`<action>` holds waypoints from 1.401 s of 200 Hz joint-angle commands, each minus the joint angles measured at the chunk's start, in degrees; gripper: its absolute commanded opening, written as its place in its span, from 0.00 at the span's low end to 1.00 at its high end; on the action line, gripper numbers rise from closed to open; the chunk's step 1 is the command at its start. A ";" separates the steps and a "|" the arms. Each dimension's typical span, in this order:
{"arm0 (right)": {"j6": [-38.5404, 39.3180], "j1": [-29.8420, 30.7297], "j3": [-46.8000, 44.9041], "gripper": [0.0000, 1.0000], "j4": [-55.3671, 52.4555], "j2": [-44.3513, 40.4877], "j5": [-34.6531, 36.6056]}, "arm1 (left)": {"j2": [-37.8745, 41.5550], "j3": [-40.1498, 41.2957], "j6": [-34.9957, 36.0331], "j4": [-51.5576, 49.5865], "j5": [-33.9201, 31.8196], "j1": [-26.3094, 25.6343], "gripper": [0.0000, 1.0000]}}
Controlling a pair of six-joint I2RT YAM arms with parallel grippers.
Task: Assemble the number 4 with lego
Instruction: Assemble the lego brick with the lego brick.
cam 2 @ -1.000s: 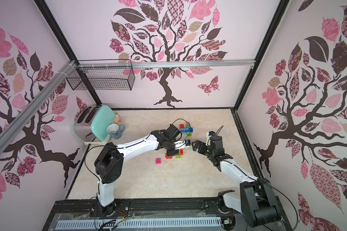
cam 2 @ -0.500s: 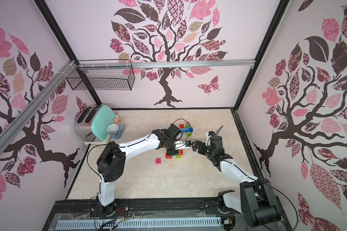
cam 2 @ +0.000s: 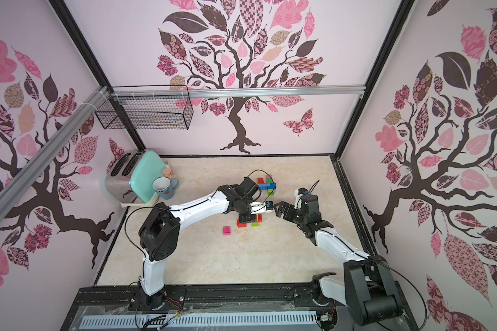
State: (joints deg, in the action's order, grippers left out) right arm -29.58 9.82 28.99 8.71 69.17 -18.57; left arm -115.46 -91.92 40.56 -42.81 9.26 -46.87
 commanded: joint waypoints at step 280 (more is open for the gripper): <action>0.67 0.09 3.14 1.00 -1.16 0.78 -2.50 | -5.46 6.27 1.76 -0.97 -8.25 0.60 0.00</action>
State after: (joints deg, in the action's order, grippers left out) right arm -29.56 9.82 29.47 7.90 69.32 -20.45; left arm -115.09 -88.92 40.18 -37.34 7.31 -46.72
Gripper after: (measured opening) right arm 0.995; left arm 0.327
